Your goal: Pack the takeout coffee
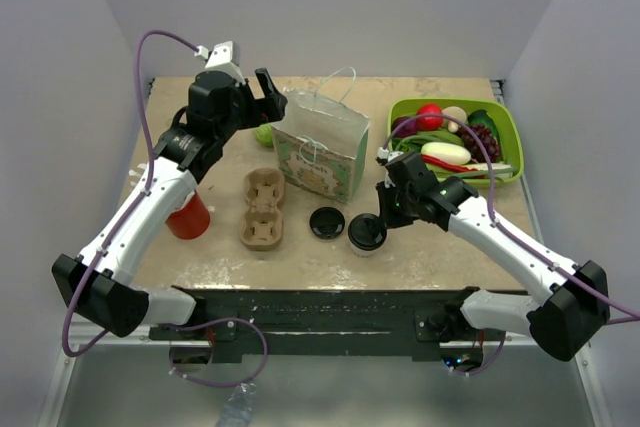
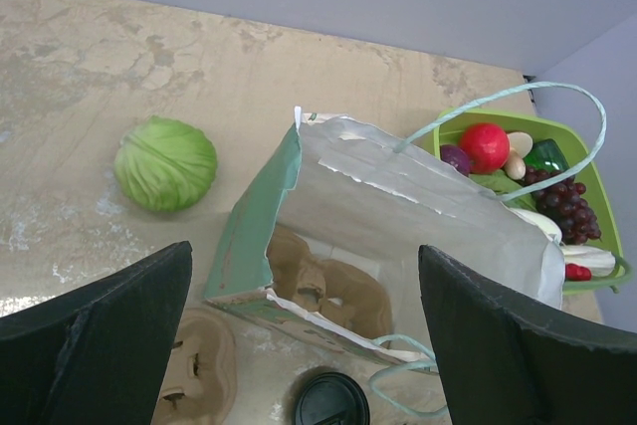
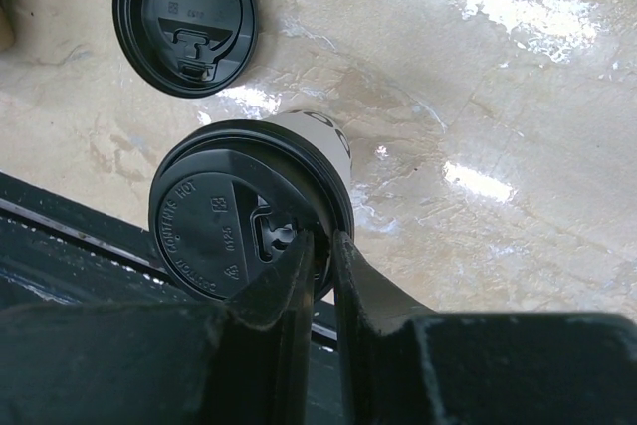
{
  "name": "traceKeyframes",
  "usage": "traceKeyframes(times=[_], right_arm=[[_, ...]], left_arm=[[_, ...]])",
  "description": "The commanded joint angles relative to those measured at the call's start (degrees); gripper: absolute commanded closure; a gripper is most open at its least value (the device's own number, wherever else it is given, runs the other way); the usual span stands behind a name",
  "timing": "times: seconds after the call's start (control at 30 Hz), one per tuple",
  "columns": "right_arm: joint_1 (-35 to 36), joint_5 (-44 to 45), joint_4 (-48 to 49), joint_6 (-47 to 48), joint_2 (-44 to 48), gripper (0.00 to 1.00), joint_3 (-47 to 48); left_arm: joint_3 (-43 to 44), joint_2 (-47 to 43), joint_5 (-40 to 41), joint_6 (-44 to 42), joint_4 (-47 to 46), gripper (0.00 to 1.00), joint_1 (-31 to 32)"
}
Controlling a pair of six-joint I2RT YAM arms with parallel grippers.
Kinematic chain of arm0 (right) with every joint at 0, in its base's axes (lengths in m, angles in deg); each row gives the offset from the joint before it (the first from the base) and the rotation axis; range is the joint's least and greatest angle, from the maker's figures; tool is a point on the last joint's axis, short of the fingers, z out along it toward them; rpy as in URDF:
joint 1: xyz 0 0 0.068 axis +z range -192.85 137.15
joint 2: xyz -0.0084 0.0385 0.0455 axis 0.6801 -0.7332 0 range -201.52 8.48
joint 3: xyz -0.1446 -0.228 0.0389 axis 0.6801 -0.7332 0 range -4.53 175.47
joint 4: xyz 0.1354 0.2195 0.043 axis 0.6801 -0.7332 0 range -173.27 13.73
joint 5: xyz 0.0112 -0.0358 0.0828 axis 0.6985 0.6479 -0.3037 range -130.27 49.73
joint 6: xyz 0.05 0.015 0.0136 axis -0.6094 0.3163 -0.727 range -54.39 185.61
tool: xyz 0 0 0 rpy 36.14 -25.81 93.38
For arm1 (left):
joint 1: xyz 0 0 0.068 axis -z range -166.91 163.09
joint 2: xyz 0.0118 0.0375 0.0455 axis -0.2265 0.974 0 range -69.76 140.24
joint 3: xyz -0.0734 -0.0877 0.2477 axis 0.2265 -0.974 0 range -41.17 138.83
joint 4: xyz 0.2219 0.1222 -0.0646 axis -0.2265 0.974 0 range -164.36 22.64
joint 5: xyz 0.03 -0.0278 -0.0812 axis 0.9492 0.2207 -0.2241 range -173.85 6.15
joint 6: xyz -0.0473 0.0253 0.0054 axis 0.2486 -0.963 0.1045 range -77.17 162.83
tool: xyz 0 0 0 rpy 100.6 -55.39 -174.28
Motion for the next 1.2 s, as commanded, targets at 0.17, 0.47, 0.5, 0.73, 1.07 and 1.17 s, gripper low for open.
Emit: traceKeyframes(times=[0.17,0.47,0.5,0.73,1.07,1.17], right_arm=[[-0.17,-0.32,1.47,0.55,-0.77,0.82,-1.89],[-0.26,-0.32,2.08,0.73,-1.47,0.94,-2.33],[-0.17,-0.32,1.91,0.99,-1.56,0.97,-2.33],[-0.17,2.31,-0.19,2.92,1.86,1.00,1.79],[-0.17,2.58,-5.03,4.33,8.46,1.00,11.63],[-0.17,1.89,-6.87,4.33,8.64,1.00,15.32]], left_arm=[[-0.57,-0.62,0.29,0.26,-1.19,0.00,0.03],[-0.49,-0.18,0.20,0.26,-1.36,0.00,0.03],[-0.40,-0.18,0.29,0.26,-1.28,0.00,0.12],[0.57,0.00,0.47,-0.09,-1.54,0.00,0.03],[2.94,1.66,2.58,-0.71,-1.19,0.00,-0.06],[3.91,2.80,3.02,-0.88,-0.84,0.00,-0.58]])
